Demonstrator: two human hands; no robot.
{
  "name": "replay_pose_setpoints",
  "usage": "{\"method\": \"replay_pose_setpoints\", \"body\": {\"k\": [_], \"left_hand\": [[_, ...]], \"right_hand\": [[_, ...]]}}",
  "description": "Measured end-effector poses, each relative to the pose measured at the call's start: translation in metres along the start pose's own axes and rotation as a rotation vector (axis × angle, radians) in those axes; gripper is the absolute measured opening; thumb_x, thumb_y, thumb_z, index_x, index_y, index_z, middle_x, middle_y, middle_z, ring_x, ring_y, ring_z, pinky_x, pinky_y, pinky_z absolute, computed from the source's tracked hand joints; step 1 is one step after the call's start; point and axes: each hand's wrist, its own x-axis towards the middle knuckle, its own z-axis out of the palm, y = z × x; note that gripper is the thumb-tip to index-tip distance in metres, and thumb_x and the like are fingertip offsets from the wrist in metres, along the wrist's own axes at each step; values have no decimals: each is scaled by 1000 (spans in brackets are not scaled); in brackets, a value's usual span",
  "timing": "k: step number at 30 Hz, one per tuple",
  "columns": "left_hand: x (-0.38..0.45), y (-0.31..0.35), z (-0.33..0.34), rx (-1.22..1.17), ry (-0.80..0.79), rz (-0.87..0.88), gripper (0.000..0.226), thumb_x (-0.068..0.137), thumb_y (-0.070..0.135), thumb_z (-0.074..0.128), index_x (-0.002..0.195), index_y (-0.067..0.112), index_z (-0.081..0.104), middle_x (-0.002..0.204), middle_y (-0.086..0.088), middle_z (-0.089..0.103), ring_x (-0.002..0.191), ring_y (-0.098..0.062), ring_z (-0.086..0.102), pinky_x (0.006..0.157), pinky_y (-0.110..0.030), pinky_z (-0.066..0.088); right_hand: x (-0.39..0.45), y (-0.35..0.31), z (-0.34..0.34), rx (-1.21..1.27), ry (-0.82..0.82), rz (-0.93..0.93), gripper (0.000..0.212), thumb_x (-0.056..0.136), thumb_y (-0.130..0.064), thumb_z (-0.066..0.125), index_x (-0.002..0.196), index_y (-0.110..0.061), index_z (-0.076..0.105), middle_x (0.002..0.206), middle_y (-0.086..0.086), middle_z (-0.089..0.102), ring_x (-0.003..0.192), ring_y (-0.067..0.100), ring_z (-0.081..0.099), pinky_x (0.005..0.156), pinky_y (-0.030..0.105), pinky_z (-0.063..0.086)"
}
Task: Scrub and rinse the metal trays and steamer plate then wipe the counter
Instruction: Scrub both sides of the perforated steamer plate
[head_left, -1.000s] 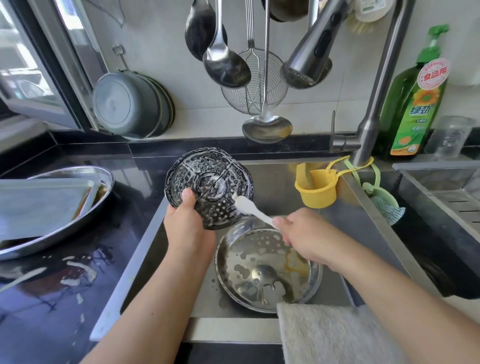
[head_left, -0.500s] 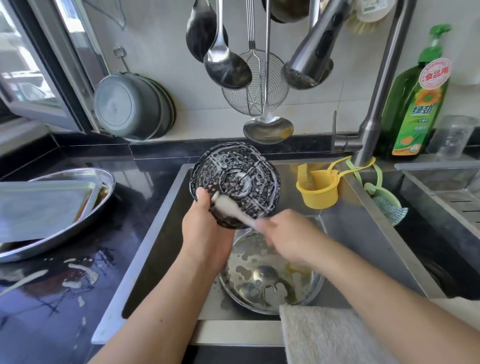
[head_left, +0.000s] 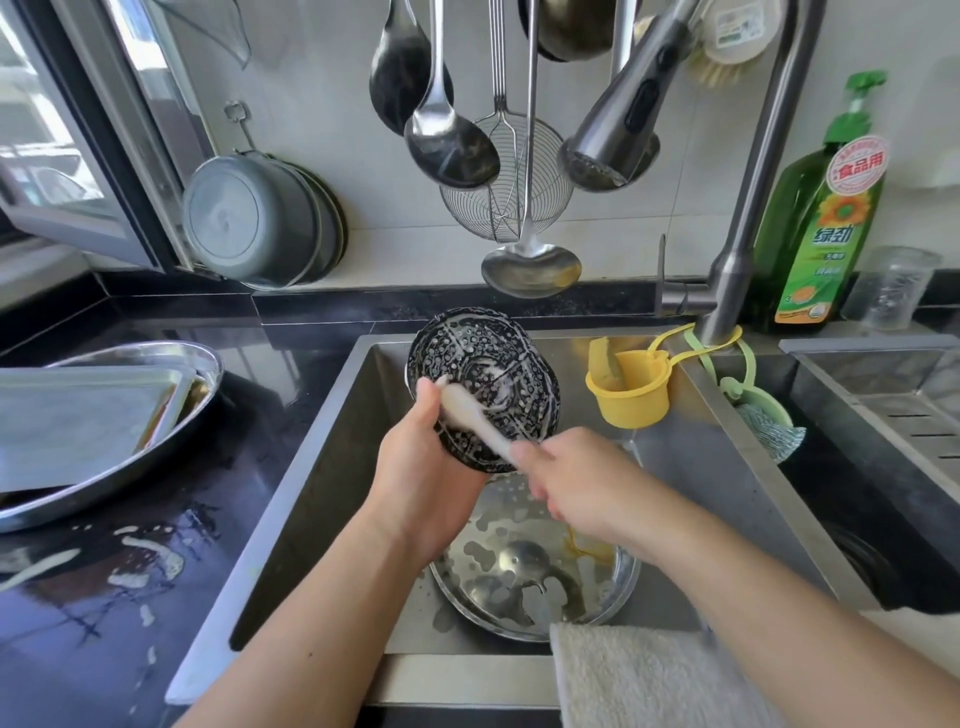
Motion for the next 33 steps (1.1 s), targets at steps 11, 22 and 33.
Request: {"method": "replay_pose_setpoints", "body": {"k": [11,22,33], "left_hand": [[5,-2,-4,61,113,11,65,110,52,31,146,2,51,133,-22,67,123,-39,66,114,-57,42],[5,15,-21,414,715,-3,36,111,39,43,125,9,57,107,-12,72,95,-33,71,85,-50,61],[6,0,-31,951,430,-95,14,102,8,59,96,4,71,86,-14,79,79,-31,75,69,-43,62]], "right_hand": [[8,3,-2,108,22,69,53,105,-49,41,68,-16,57,57,1,52,47,18,42,46,25,29],[19,23,-24,272,218,140,50,105,-43,43,66,-16,55,54,-2,46,48,17,39,47,29,30],[23,40,-49,489,311,158,47,106,-46,42,77,-12,56,56,-3,42,46,13,32,39,24,24]]}}
